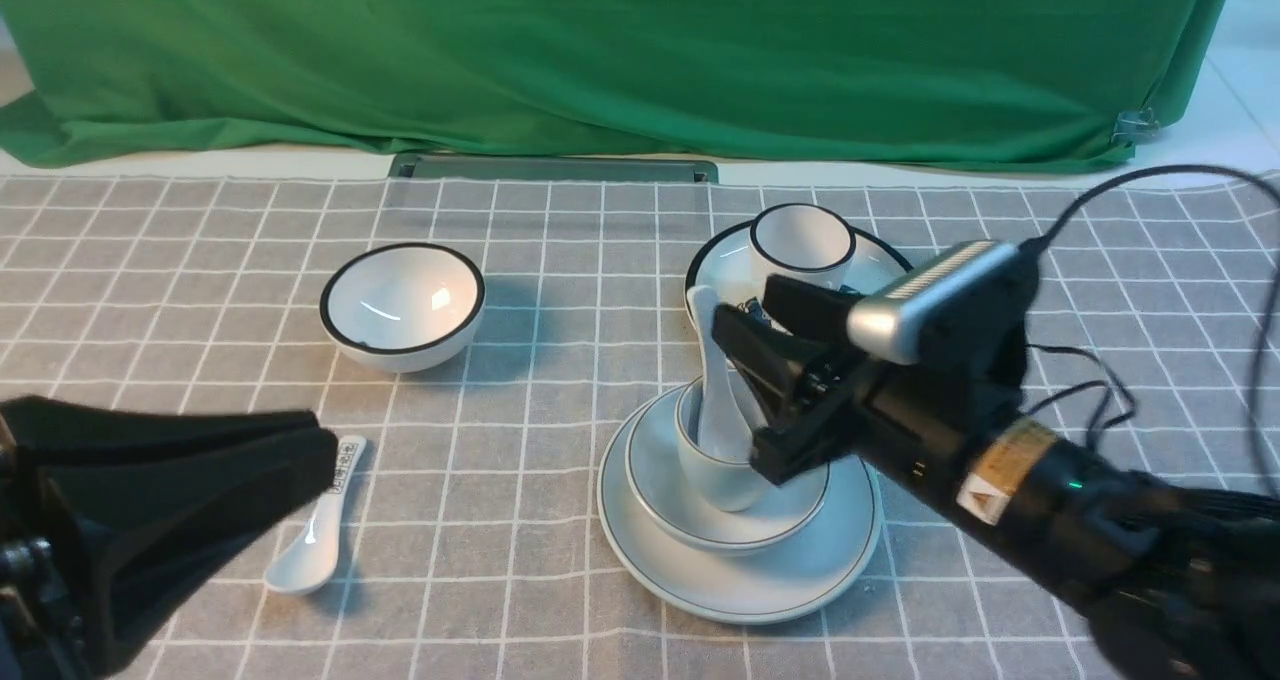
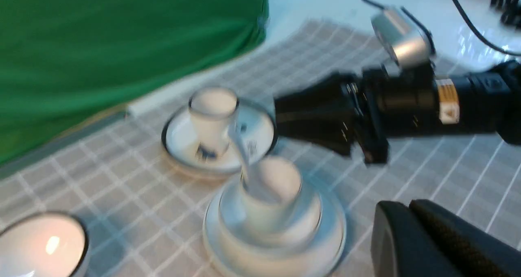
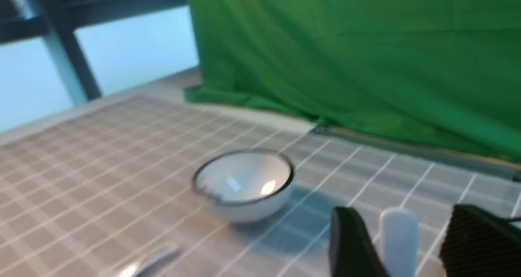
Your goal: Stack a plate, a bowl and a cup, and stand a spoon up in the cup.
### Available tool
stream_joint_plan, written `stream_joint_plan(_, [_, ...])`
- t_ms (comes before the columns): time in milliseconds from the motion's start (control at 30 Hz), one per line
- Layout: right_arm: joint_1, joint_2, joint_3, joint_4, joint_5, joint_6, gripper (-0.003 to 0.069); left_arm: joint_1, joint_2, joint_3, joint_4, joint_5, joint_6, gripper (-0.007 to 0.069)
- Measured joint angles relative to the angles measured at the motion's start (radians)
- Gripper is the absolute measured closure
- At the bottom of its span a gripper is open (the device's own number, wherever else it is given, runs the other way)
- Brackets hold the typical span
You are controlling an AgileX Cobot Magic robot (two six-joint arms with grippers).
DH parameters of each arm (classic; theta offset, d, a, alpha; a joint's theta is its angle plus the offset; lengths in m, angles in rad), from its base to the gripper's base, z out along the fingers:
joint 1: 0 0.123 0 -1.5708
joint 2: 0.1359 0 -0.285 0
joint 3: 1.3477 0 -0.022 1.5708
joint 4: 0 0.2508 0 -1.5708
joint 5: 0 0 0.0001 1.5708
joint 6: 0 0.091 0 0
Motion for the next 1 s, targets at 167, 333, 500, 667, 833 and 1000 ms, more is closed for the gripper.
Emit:
stream_joint_plan(167, [0.035, -0.329, 0.024, -0.089, 0.573, 0.068, 0.0473, 0.0, -0.145, 0.169, -0.03, -0.237, 0.001, 0.0612])
stream_joint_plan(333, [0.125, -0.619, 0.024, -0.096, 1.077, 0.132, 0.0515, 0.0, -0.265, 0.416, -0.032, -0.522, 0.001, 0.0612])
stream_joint_plan(500, [0.188, -0.785, 0.026, -0.094, 1.351, 0.222, 0.0515, 0.0, -0.28, 0.568, -0.032, -0.715, 0.002, 0.0612])
stream_joint_plan(667, [0.193, -0.864, 0.029, -0.077, 1.467, 0.26, 0.0515, 0.0, -0.28, 0.666, -0.032, -0.739, 0.002, 0.0612])
stream_joint_plan(833, [0.193, -0.873, 0.029, -0.074, 1.476, 0.264, 0.0505, 0.0, -0.28, 0.686, -0.024, -0.686, 0.002, 0.0612])
stream_joint_plan(1000, [0.193, -0.873, 0.029, -0.074, 1.476, 0.265, 0.0491, 0.0, -0.28, 0.686, -0.019, -0.596, 0.004, 0.0612])
